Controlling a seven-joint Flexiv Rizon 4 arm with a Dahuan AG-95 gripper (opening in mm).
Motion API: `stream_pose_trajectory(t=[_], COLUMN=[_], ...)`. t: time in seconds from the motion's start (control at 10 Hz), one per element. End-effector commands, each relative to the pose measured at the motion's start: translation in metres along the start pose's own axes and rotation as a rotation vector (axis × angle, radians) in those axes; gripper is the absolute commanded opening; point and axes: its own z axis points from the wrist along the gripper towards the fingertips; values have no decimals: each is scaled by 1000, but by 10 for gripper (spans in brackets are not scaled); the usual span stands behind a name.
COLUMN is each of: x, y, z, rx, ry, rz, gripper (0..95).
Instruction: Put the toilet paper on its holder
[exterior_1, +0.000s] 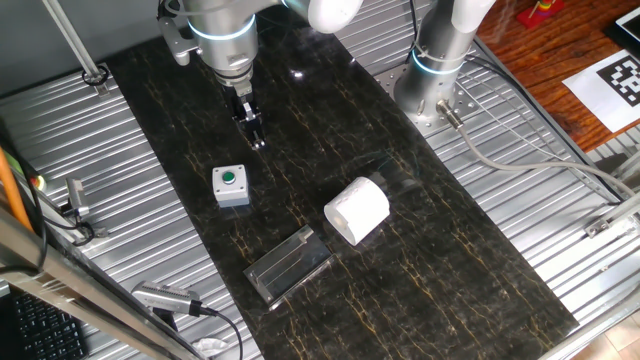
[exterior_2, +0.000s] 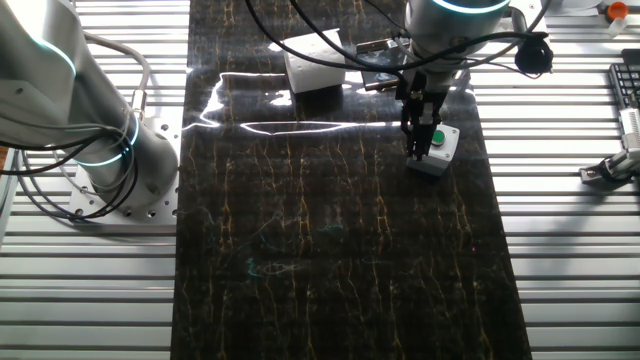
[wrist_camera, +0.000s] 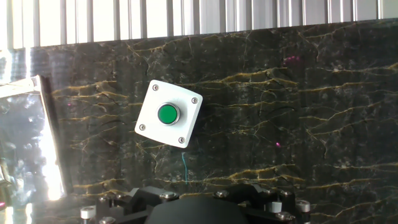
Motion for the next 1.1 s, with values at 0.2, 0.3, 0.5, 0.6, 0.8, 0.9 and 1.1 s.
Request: stream_pose_trajectory(t=[0.2,0.3,0.5,0.6,0.8,0.9,1.1], x=[0,0,0,0,0,0,0], y=[0,0,0,0,0,0,0], z=[0,0,0,0,0,0,0], rx=[-62,-61,-59,-58,-55,-54,-54], ry=[-28,-27,-27,-27,-26,-26,-25], rz=[-109,-110,-109,-109,-110,-110,-110], gripper=[0,0,0,0,0,0,0])
